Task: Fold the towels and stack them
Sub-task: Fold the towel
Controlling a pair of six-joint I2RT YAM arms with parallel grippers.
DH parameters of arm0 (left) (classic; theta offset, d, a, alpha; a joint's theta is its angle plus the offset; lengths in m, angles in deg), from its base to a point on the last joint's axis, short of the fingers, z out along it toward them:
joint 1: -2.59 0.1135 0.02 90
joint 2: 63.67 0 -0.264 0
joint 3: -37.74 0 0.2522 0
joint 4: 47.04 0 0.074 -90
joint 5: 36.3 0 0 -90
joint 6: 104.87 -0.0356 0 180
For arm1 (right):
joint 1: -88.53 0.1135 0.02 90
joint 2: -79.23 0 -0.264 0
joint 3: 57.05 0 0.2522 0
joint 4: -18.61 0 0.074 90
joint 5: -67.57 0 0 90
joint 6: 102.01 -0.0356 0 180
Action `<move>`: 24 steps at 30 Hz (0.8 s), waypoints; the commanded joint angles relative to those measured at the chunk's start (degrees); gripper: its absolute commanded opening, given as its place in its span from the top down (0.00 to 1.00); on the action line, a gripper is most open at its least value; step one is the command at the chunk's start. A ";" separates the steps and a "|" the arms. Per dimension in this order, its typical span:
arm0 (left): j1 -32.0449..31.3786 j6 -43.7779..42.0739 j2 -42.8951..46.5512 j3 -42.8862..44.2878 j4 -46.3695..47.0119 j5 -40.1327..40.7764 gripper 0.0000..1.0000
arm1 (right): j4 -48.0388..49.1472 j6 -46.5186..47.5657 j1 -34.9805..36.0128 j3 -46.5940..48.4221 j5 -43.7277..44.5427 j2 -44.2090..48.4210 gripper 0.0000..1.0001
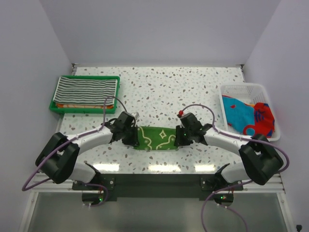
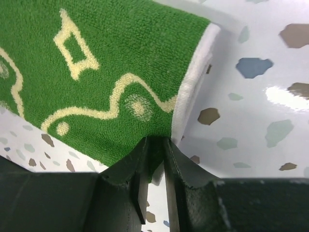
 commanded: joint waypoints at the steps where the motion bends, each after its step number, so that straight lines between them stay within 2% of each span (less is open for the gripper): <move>1: 0.16 1.31 0.57 -2.74 0.68 2.45 0.84 | -1.62 1.20 -2.12 -0.12 3.99 1.34 0.77; 6: 0.16 2.36 2.51 -2.47 0.68 1.75 0.82 | -7.86 5.24 -2.12 8.05 3.56 5.82 0.75; 11: 0.16 3.07 2.42 -2.12 1.38 1.66 0.80 | -6.56 6.30 -2.12 14.39 3.90 2.32 0.74; 18: 0.16 4.29 1.89 -2.82 2.00 1.92 0.80 | 1.79 4.46 -3.52 12.21 3.82 -8.31 0.77; 24: 0.16 7.63 0.14 -3.61 6.73 -1.68 0.80 | 4.17 5.86 -8.44 11.14 3.03 -15.17 0.78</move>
